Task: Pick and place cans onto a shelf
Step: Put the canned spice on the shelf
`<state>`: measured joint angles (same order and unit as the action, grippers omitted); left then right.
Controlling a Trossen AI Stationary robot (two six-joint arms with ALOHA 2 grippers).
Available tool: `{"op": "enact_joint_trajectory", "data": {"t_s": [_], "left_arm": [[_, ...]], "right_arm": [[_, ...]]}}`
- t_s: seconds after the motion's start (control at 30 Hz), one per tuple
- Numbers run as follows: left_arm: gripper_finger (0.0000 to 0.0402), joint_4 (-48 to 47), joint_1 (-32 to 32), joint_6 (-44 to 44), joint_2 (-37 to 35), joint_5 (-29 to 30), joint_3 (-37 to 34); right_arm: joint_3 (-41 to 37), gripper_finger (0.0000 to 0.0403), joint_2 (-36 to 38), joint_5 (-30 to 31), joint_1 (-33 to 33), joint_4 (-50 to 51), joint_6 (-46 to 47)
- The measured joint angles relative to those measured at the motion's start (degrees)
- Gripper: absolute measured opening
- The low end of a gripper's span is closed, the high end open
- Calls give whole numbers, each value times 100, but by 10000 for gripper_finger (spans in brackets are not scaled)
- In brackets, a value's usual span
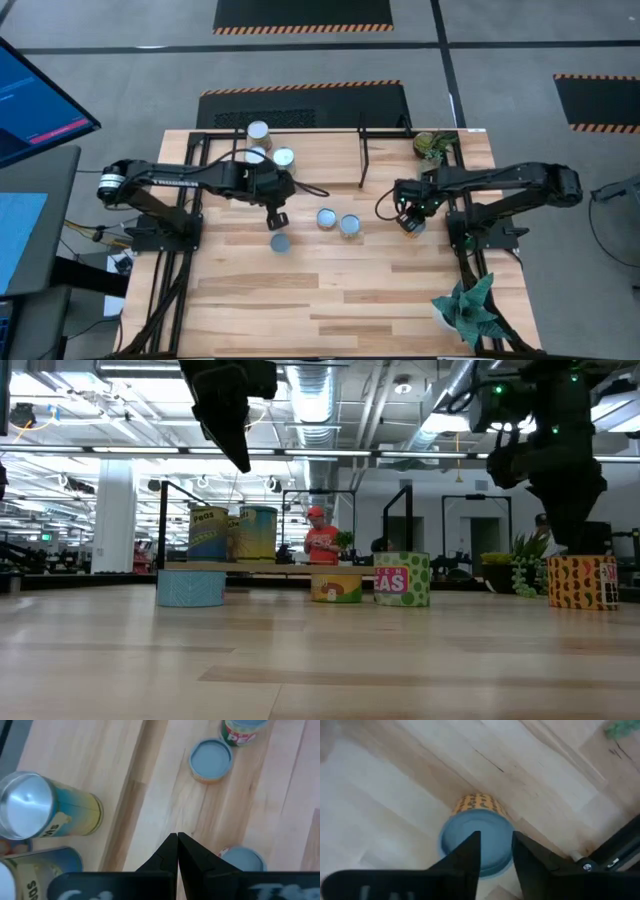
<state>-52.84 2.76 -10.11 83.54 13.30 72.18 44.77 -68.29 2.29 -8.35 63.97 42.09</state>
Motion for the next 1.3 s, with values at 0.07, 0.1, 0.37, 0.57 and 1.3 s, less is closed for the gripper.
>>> {"op": "enact_joint_trajectory", "data": {"t_s": [0.07, 0.1, 0.37, 0.57, 1.3], "left_arm": [[0, -8, 24, -27, -30, -2, 0], [0, -6, 30, -34, -30, 0, 0], [0, -12, 24, -207, -28, -57, 0], [0, -13, 24, -412, -28, -84, 0], [0, -750, -157, -708, -749, 243, -8]], "right_arm": [[-138, 154, 0, 103, 40, -1, 119], [-200, 162, -2, 111, 54, 8, 144], [-666, 187, 8, 200, 53, -360, 132], [-848, 162, 20, 135, 47, -648, 98], [927, 7, -4, -29, 49, -1049, -126]]}}
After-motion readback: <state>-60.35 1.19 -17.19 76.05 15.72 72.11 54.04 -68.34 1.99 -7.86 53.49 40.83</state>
